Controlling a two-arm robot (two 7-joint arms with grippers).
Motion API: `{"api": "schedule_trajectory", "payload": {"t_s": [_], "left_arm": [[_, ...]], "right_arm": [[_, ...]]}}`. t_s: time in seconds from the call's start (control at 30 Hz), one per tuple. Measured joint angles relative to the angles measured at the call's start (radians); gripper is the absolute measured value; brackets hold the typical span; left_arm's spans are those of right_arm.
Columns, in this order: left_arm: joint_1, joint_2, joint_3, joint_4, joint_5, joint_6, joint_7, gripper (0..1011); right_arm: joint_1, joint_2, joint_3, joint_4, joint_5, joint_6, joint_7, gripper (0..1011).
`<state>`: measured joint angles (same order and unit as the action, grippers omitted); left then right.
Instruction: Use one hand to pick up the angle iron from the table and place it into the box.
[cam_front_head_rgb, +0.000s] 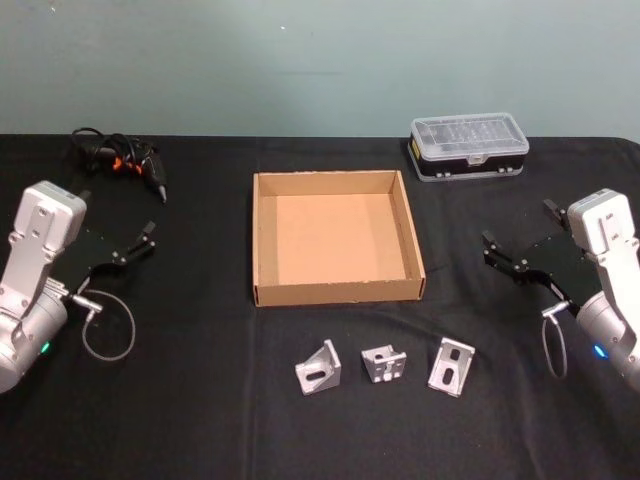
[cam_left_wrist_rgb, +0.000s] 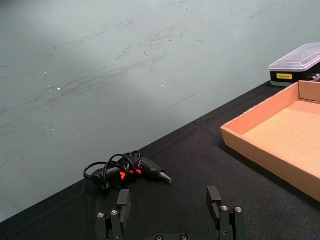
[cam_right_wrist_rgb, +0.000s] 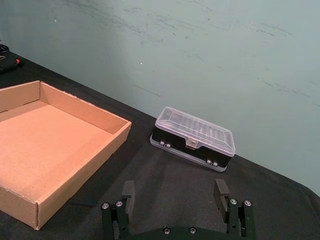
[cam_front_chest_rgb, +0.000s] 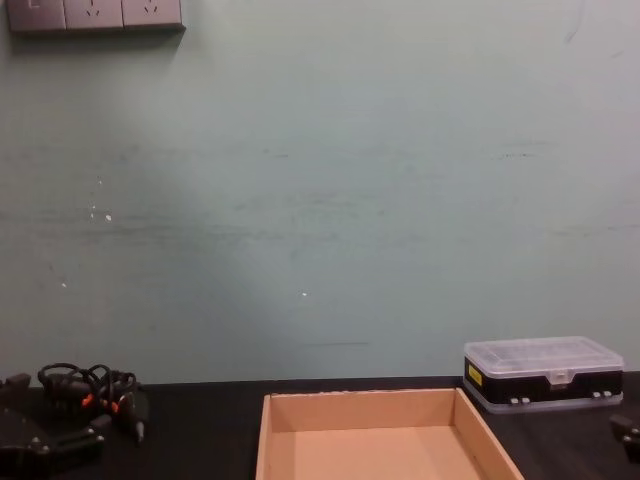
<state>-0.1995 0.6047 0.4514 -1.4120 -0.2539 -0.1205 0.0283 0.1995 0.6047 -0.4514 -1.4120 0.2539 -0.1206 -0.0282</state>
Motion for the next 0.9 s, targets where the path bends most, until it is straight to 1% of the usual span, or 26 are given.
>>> {"api": "schedule_trajectory", "payload": {"t_s": [0.9], "left_arm": [[0.000,0.000,0.000,0.000,0.000,0.000,0.000,1000]], "right_arm": [[0.000,0.000,0.000,0.000,0.000,0.000,0.000,1003]]}}
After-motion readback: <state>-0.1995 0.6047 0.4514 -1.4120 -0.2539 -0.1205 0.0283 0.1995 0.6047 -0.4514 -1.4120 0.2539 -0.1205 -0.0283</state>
